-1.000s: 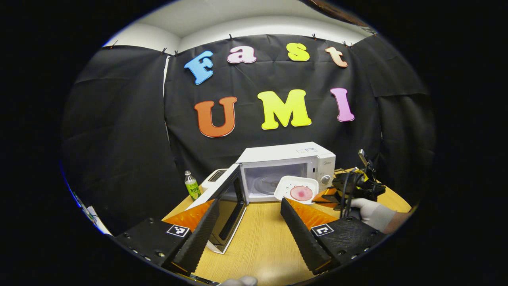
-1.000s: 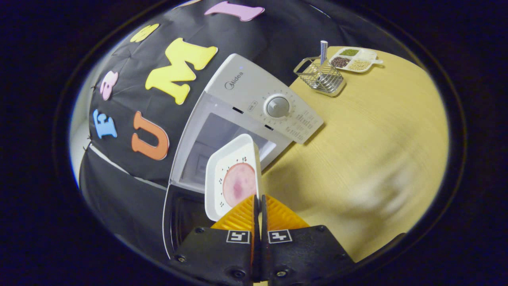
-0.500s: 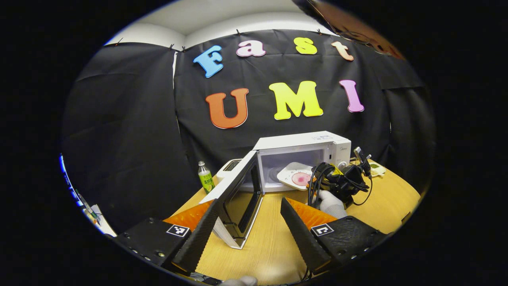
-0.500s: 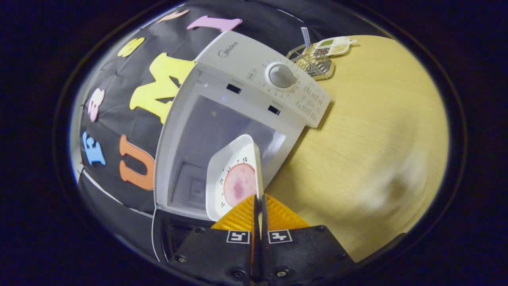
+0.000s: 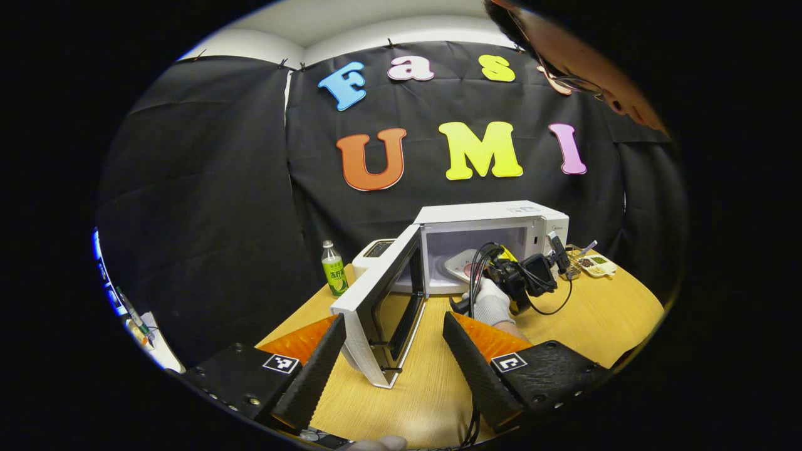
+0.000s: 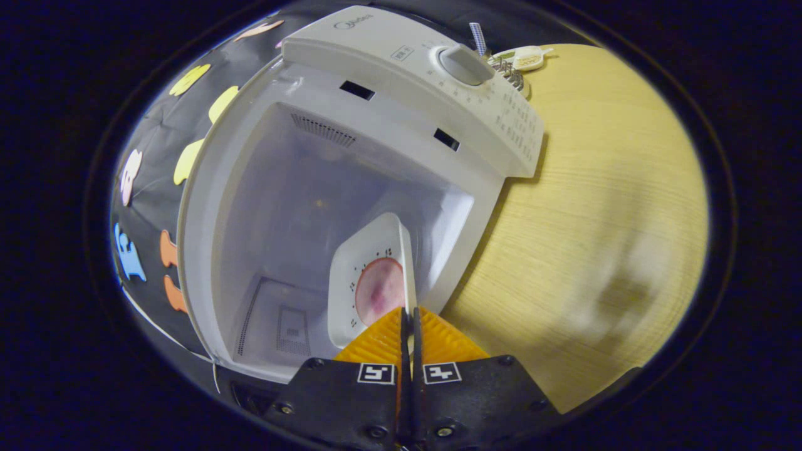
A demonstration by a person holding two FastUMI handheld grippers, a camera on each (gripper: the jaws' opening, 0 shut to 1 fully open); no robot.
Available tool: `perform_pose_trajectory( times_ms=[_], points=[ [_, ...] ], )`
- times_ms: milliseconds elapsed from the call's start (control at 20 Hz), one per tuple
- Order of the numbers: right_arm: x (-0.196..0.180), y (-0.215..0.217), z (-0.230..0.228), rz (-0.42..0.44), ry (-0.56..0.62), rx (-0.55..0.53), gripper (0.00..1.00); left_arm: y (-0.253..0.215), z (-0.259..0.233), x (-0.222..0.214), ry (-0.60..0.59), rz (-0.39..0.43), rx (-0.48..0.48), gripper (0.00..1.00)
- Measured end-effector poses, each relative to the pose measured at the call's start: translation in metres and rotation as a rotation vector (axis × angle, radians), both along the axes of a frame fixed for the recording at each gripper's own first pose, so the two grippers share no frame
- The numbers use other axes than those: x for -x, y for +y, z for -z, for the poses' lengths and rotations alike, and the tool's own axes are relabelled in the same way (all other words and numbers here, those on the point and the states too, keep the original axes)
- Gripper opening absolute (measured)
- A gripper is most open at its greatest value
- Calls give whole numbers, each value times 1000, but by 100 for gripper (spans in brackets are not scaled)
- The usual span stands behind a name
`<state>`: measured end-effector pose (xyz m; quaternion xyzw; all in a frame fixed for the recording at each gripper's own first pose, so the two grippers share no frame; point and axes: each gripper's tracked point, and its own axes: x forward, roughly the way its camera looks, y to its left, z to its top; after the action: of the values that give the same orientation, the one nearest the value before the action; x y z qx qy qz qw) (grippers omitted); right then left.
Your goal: Open the microwave oven with the left hand, put the food in, and close the microwave oven.
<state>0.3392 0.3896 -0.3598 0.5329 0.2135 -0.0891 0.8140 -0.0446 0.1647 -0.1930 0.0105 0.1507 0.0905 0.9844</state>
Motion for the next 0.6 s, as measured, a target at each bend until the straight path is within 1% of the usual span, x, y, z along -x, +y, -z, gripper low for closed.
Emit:
perform_pose_trajectory(
  times_ms=[150,250,350,400,450,500,550,600],
  points=[
    [-12,1,-2,10,-28,41,4,3,5,3,14,-17,8,95],
    [-17,1,-9,6,-71,30,8,2,4,3,15,-16,5,95],
    [-13,-3,-12,5,-81,53,22,-1,5,4,21,-7,0,95],
    [-11,-4,-14,4,-84,64,26,-2,6,4,20,-6,-3,95],
    [-8,-4,-17,-4,-93,67,15,-2,4,4,18,-7,-6,95],
    [-5,-5,-21,-15,-108,76,31,-3,5,4,19,-8,-8,95],
    [-1,-4,-23,-25,-118,85,41,-3,5,5,19,-10,-13,95],
    [5,-5,-28,-38,-136,89,66,-3,2,4,14,-10,-19,95]
  ],
)
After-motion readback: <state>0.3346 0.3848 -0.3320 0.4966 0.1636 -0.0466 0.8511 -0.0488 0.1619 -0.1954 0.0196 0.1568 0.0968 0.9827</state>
